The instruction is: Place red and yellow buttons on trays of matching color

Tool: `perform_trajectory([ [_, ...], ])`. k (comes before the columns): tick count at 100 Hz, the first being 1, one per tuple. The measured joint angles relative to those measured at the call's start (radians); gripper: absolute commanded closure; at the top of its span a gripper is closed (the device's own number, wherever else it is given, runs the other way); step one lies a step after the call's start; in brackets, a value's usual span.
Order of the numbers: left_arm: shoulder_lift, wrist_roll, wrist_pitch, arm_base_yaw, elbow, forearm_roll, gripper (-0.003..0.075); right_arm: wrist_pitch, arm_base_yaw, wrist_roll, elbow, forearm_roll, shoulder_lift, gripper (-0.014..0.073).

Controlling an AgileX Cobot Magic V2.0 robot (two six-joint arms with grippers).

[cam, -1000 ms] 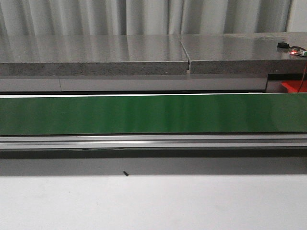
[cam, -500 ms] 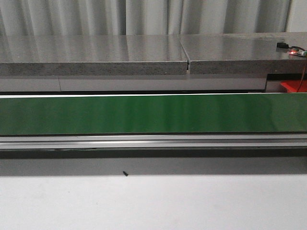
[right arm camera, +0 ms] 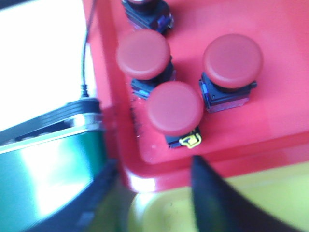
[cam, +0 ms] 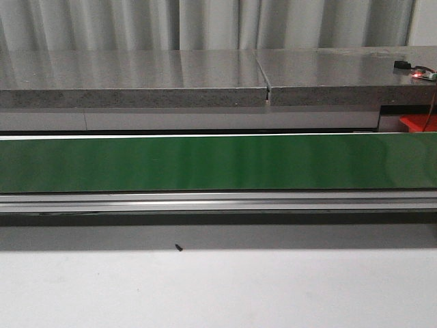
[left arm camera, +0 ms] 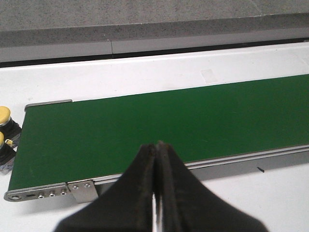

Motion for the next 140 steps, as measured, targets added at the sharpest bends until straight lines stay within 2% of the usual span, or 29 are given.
perform_trajectory([
  [8,0.0,0.0,0.0,0.0,0.0,0.0,0.0741,0.015,0.008,0.0,0.022,0.0,-0.065,0.0671],
  [39,0.0,0.0,0.0,0.0,0.0,0.0,0.0741,0.067,0.111,-0.005,0.095,-0.003,-0.322,0.0662],
  [67,0.0,0.0,0.0,0.0,0.0,0.0,0.0741,0.103,0.219,-0.005,0.168,-0.014,-0.454,0.0661],
  [106,0.0,0.0,0.0,0.0,0.0,0.0,0.0741,0.104,0.267,0.009,0.284,-0.029,-0.631,0.0661],
  [127,0.0,0.0,0.0,0.0,0.0,0.0,0.0741,0.137,0.289,0.281,0.33,-0.264,-0.755,0.0661],
  [140,0.0,0.0,0.0,0.0,0.0,0.0,0.0741,0.148,0.316,0.377,0.362,-0.426,-0.841,0.0661],
])
